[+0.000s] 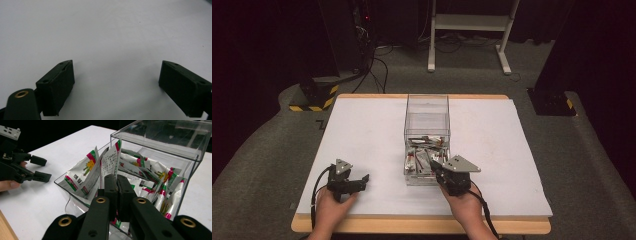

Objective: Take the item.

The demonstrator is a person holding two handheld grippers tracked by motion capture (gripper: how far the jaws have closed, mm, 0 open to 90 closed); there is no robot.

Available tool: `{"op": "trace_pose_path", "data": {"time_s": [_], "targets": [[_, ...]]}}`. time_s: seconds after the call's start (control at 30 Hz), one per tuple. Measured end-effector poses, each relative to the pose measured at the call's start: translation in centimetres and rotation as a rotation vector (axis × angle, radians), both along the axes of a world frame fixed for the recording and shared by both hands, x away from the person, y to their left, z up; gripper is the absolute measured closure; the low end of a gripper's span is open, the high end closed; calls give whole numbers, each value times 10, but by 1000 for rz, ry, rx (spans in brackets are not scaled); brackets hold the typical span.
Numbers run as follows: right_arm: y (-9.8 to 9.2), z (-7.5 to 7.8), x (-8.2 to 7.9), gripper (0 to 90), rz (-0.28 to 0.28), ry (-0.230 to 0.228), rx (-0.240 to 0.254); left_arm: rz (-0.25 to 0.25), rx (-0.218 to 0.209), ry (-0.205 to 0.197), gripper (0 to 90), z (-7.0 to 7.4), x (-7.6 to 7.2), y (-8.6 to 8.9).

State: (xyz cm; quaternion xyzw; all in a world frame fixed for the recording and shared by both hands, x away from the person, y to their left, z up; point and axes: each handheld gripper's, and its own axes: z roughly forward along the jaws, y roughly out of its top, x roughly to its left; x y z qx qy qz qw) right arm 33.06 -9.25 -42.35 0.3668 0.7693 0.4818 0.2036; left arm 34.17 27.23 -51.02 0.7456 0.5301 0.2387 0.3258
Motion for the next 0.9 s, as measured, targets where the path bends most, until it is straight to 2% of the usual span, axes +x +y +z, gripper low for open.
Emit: {"op": "trace_pose_path", "data": {"time_s": [0.33, 0.9], "targets": [[-8, 5, -3, 887, 1, -39, 42, 0, 0, 0, 134, 0, 0, 0], [-18, 13, -5, 890, -6, -86, 74, 0, 1, -1, 134, 0, 0, 0]]}}
